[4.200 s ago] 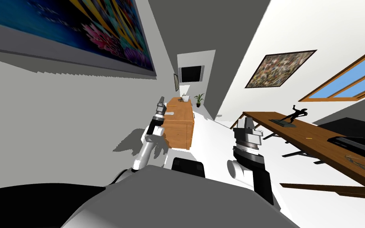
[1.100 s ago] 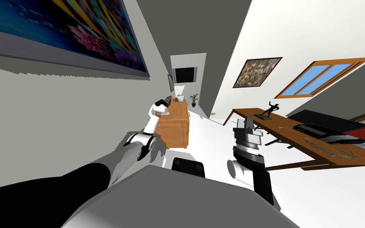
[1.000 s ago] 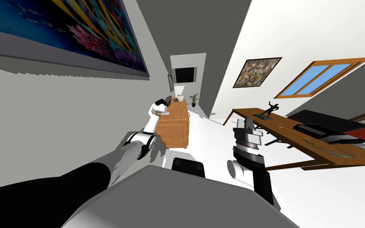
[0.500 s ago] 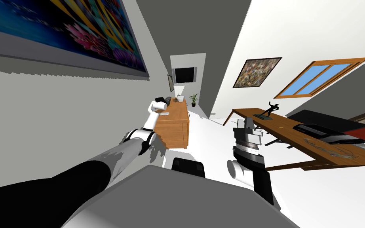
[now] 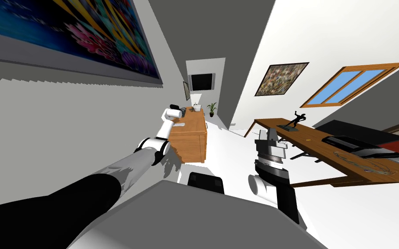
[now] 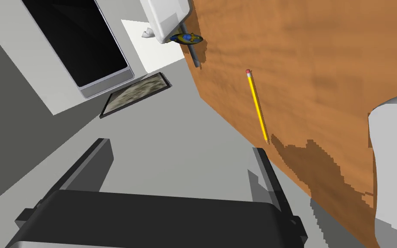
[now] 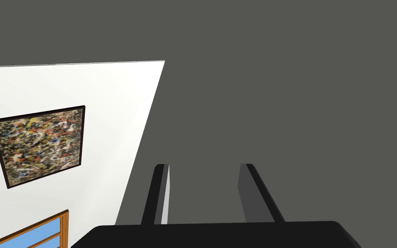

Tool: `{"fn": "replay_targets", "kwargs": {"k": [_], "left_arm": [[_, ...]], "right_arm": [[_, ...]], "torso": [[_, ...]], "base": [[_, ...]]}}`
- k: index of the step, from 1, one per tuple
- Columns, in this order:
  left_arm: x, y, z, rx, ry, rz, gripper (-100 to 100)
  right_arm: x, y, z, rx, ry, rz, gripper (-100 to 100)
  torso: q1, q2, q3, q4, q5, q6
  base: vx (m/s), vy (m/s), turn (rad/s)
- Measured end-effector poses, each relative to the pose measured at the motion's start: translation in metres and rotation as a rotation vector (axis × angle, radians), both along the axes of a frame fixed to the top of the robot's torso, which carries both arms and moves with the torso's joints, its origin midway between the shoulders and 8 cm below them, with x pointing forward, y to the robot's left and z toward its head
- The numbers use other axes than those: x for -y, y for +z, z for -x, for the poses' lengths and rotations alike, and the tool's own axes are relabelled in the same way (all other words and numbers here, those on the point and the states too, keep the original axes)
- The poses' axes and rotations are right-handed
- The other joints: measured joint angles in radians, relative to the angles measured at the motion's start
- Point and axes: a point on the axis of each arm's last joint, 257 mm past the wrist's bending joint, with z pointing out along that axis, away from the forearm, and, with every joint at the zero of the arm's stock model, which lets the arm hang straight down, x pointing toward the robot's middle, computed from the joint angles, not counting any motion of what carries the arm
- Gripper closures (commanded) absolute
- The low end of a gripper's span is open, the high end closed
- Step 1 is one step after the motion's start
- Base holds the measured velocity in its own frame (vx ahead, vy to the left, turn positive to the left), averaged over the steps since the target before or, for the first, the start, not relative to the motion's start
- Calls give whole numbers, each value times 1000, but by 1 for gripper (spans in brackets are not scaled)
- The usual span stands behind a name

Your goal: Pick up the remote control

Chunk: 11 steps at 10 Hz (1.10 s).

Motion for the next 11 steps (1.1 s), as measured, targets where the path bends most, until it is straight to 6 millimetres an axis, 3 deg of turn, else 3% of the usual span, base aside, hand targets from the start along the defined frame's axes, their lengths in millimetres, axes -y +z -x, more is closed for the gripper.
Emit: {"fn": "replay_targets", "kwargs": {"k": [5, 11], "left_arm": [[-16, -20, 4, -158, 48, 30, -100], [-35, -50, 23, -353, 106, 76, -100]], "right_arm": [[0, 0, 0, 0, 0, 0, 0], [0, 0, 0, 0, 0, 0, 0]], "torso": [[0, -1, -1, 0, 0, 0], [0, -2, -1, 0, 0, 0]], "base": [[28, 7, 4], [35, 9, 10]]}}
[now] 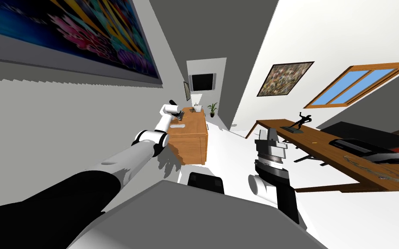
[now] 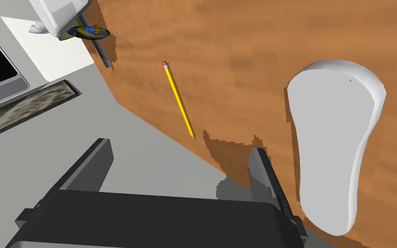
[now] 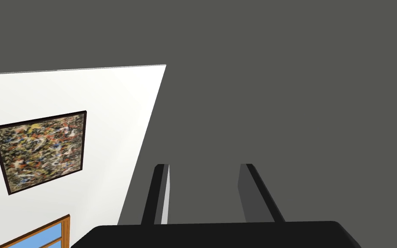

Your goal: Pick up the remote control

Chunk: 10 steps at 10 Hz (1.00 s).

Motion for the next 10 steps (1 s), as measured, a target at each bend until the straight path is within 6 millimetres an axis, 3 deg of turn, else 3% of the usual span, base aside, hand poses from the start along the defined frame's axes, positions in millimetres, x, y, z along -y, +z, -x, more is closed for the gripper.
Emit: {"fn": "replay_targets", "kwargs": {"k": [10], "left_arm": [[-18, -48, 62, -340, 97, 97, -100]], "right_arm": [[0, 0, 0, 0, 0, 0, 0]], "torso": [[1, 0, 0, 0, 0, 0]], "base": [[50, 14, 17]]}}
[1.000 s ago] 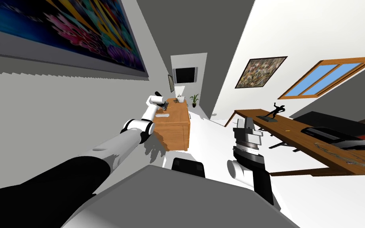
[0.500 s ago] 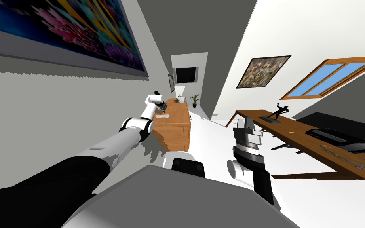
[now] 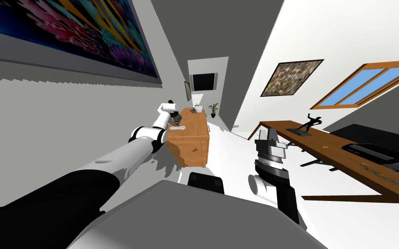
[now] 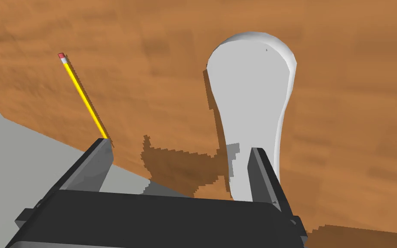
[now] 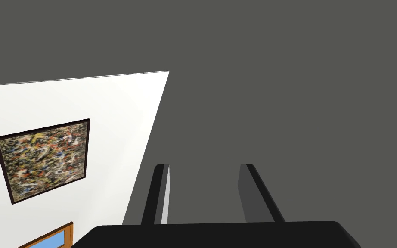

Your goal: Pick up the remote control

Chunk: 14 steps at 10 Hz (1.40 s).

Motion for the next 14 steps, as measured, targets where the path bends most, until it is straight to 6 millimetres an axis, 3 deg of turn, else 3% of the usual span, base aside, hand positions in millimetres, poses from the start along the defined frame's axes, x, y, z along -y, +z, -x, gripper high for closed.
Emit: {"fn": "replay_targets", "kwargs": {"k": [14], "left_arm": [[-2, -44, 102, -445, 124, 148, -100]], "right_arm": [[0, 0, 0, 0, 0, 0, 0]], "torso": [[0, -1, -1, 0, 0, 0]], "base": [[61, 15, 15]]}}
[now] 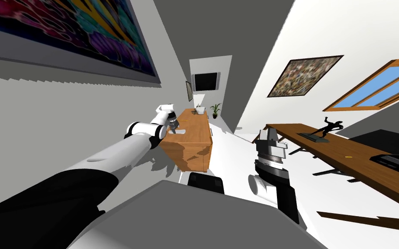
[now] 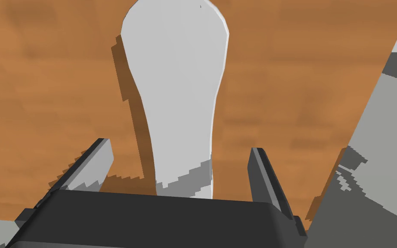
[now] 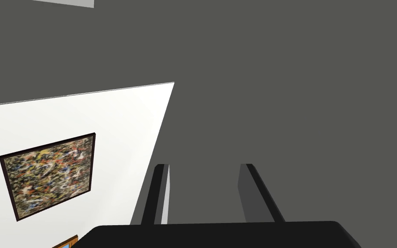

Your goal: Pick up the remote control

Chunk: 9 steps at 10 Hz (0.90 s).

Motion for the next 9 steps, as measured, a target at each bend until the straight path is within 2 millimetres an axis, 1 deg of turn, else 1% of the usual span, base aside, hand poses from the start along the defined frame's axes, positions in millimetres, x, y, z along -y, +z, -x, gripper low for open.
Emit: {"fn": "replay_targets", "kwargs": {"k": [1, 2, 3, 5, 7, 8, 9], "left_arm": [[1, -3, 6, -20, 5, 7, -100], [1, -3, 7, -25, 7, 8, 0], [1, -3, 7, -25, 7, 8, -100], [4, -10, 5, -26, 37, 9, -100], [7, -18, 3, -24, 69, 9, -100], [8, -21, 2, -25, 85, 9, -100], [8, -21, 1, -23, 89, 8, 100]], "right_arm": [[0, 0, 0, 0, 0, 0, 0], [0, 0, 0, 0, 0, 0, 0], [0, 0, 0, 0, 0, 0, 0], [0, 0, 0, 0, 0, 0, 0], [0, 0, 0, 0, 0, 0, 0], [0, 0, 0, 0, 0, 0, 0], [0, 0, 0, 0, 0, 0, 0]], "torso": [[0, 0, 0, 0, 0, 0], [-1, 2, 1, 0, 0, 0], [-1, 4, 2, 1, 0, 0], [4, 9, 5, 2, 1, 0], [6, 9, 5, 2, 1, 0], [6, 9, 5, 2, 1, 0], [3, 8, 5, 2, 1, -1]], "base": [[28, 4, 2], [5, 1, 0], [-55, 61, -187], [-83, 117, -214], [-65, 108, -142], [-37, 56, -44], [-7, 9, 12]]}}
